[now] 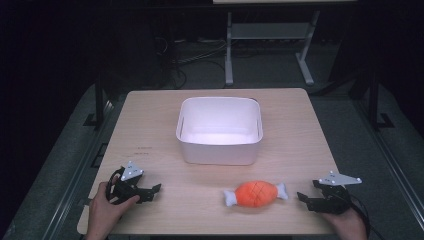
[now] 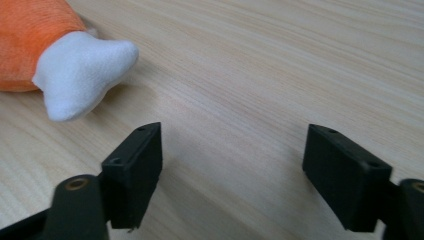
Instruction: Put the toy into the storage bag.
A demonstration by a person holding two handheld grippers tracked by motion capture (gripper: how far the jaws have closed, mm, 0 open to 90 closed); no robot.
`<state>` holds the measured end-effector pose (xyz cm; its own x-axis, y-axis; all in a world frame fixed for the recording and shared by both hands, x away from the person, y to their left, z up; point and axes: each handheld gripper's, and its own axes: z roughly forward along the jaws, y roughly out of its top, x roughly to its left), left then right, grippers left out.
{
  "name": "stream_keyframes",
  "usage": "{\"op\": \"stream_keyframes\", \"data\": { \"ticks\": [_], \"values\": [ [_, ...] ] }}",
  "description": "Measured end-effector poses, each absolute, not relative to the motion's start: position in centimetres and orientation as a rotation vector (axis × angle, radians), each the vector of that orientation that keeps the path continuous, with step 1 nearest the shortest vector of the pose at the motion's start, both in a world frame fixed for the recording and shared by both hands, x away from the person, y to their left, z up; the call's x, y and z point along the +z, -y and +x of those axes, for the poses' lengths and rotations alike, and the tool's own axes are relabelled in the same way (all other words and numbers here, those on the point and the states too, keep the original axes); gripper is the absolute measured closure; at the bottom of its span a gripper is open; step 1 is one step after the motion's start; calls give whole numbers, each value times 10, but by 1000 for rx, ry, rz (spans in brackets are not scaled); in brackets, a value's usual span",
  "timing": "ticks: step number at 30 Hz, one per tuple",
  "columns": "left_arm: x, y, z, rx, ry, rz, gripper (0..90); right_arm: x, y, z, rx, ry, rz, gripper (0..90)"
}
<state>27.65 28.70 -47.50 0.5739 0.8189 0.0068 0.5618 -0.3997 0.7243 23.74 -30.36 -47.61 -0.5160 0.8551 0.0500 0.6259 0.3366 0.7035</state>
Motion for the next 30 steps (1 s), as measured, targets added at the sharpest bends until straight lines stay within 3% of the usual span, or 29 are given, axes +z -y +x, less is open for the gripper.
{"op": "stream_keyframes", "data": {
  "ticks": [9,10,11,12,16,30],
  "values": [
    [-475,-287,277,480,-1098,2114,128,-466,305,233,1019,-2339,1292,593],
    [-475,-287,277,480,-1098,2114,127,-466,305,233,1019,-2339,1292,593],
    [-475,-287,277,480,-1098,2114,128,-464,305,231,1034,-2359,1287,682],
    [-475,-287,277,480,-1098,2114,128,-464,305,231,1034,-2359,1287,682],
    [-475,-287,277,479,-1098,2114,127,-456,303,226,1077,-2394,1223,871],
    [-475,-287,277,480,-1098,2114,128,-446,276,218,1183,-2509,1102,893]
  ]
}}
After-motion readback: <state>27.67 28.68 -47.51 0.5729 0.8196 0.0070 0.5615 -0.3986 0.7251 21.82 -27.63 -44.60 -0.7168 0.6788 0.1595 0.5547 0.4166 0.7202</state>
